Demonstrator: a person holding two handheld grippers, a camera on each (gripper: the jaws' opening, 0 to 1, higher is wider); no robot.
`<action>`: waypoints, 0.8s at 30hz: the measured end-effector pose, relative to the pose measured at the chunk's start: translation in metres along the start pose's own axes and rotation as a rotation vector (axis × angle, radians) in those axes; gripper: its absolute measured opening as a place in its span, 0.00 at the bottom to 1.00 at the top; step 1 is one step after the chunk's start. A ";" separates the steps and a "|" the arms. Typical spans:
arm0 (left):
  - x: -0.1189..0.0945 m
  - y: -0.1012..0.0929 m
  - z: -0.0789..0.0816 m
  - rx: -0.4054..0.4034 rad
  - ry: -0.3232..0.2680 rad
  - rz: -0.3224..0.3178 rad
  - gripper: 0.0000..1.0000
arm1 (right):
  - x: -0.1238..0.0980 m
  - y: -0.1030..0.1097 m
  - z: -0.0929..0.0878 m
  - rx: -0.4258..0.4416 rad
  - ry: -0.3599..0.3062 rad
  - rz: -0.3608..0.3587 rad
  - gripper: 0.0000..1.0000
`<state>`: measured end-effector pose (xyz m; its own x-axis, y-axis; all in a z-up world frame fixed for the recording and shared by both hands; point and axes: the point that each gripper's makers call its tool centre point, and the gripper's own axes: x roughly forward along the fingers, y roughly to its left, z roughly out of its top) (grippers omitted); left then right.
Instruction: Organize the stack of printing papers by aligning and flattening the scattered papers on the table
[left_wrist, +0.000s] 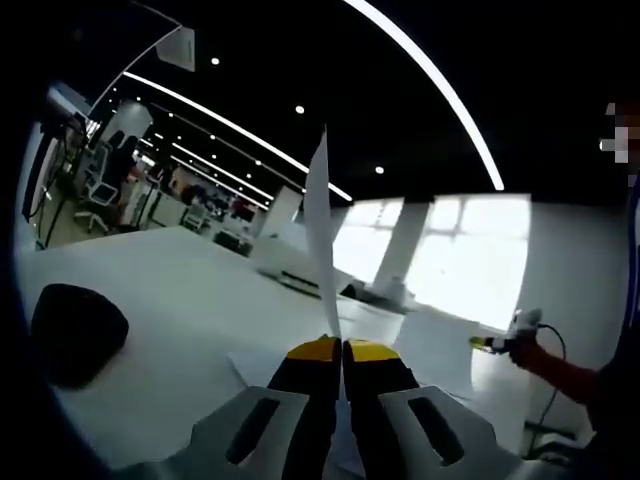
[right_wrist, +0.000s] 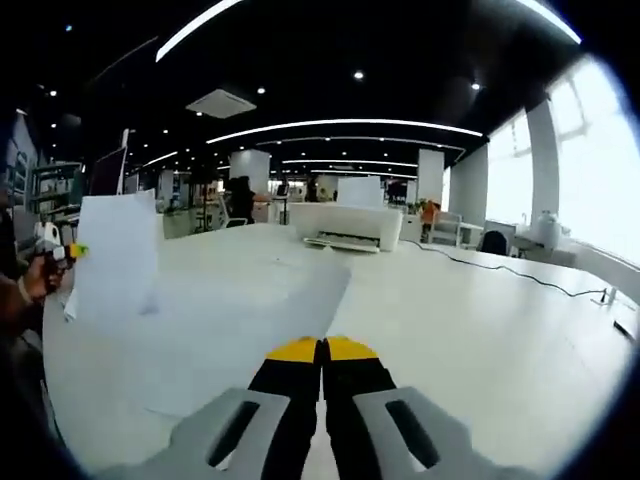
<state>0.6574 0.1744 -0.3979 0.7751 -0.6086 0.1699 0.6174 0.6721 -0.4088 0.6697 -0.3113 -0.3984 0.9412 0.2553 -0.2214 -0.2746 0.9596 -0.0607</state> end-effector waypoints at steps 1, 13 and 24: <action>0.000 0.000 0.000 -0.001 -0.001 -0.001 0.06 | 0.000 -0.001 0.002 0.000 -0.003 -0.001 0.00; 0.000 0.000 0.001 -0.005 -0.005 -0.005 0.06 | -0.015 0.013 0.030 -0.002 -0.038 0.035 0.00; 0.000 0.000 0.001 -0.006 -0.005 -0.004 0.06 | -0.040 0.044 0.082 -0.049 -0.117 0.094 0.00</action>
<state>0.6574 0.1745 -0.3967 0.7732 -0.6094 0.1756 0.6197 0.6673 -0.4132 0.6356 -0.2695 -0.3127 0.9266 0.3585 -0.1140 -0.3692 0.9247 -0.0927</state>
